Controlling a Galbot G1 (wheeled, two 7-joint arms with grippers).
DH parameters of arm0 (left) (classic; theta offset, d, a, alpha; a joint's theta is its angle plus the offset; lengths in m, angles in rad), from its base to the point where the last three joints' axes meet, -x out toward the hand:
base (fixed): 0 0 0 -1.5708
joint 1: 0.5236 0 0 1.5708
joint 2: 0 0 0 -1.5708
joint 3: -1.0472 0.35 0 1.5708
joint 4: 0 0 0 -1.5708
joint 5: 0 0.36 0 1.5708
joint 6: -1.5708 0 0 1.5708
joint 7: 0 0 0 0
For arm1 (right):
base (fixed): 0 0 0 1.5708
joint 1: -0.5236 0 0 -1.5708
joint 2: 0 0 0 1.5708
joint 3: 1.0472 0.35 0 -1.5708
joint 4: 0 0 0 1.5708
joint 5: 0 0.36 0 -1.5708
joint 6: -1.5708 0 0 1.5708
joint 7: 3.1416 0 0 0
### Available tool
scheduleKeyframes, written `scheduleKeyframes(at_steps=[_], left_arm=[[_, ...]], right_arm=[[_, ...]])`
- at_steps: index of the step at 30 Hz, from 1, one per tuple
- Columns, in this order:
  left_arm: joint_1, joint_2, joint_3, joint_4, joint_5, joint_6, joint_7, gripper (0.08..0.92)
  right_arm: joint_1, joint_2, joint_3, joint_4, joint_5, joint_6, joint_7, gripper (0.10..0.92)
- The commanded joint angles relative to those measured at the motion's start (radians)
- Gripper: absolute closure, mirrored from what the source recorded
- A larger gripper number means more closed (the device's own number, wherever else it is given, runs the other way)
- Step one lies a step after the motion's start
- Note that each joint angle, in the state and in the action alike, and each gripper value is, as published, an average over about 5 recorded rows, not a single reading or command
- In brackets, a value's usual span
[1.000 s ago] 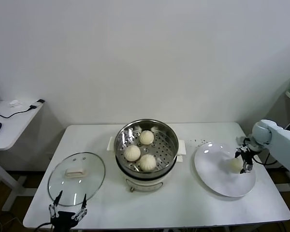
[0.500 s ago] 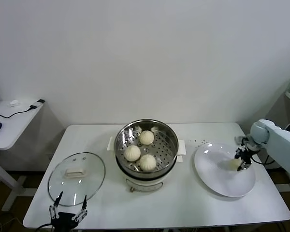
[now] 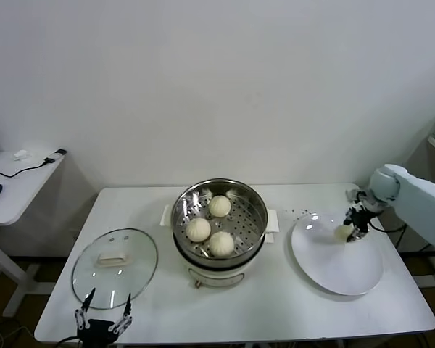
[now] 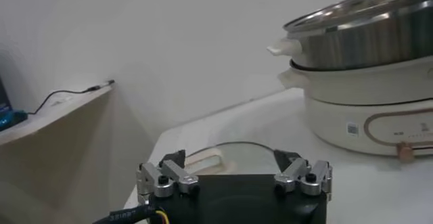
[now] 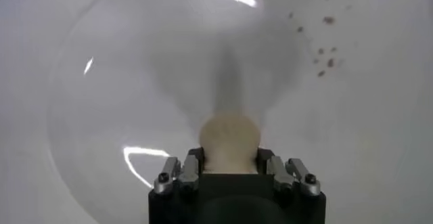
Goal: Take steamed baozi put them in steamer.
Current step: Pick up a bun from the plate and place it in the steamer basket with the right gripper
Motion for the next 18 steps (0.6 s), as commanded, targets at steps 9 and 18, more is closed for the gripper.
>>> scheduleKeyframes(at_steps=[9,18], left_arm=[[-0.005,0.013,0.032,-0.012,-0.036,0.011,0.009,0.177],[-0.003,0.029,0.036,0.000,-0.035,-0.004,0.008,0.177]], right_arm=[[0.663,0.344,-0.613,0.158,0.751,-0.148,0.059,0.491],[0.659,0.458,-0.620,0.324,0.833,-0.224,0.152,0.491]])
